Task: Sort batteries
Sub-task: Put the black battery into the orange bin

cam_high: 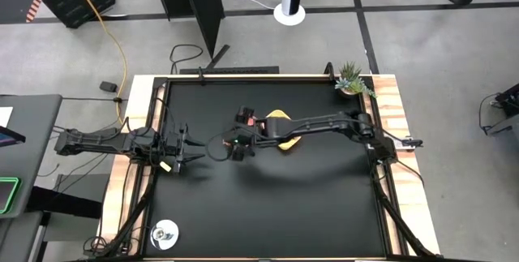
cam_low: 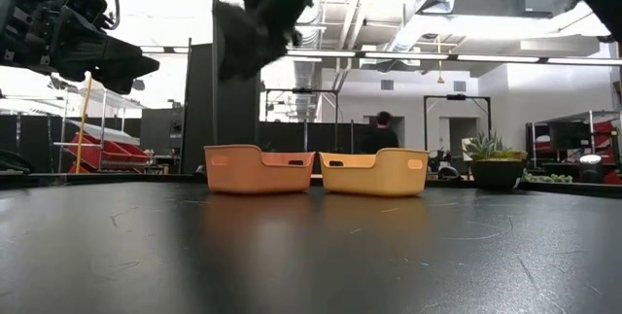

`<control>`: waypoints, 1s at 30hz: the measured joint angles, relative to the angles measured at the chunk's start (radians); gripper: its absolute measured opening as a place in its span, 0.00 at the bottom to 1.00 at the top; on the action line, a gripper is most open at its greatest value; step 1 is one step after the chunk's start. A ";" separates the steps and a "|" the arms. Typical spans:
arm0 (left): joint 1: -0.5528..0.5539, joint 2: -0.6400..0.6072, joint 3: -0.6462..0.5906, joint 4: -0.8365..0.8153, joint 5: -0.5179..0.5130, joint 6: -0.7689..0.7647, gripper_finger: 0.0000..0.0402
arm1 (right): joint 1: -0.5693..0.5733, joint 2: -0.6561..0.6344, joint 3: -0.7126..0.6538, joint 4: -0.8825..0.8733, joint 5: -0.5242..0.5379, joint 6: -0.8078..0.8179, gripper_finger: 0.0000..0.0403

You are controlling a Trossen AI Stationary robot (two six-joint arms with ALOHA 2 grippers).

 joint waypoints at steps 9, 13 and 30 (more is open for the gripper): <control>0.000 -0.002 0.035 -0.022 -0.043 0.025 0.42 | 0.058 -0.064 0.000 0.017 0.063 -0.056 0.42; 0.000 -0.002 0.041 -0.026 -0.052 0.033 0.41 | 0.076 -0.076 0.000 0.019 0.077 -0.076 0.17; 0.000 -0.003 0.046 -0.031 -0.057 0.029 0.41 | 0.078 -0.093 -0.001 -0.026 0.157 -0.050 0.01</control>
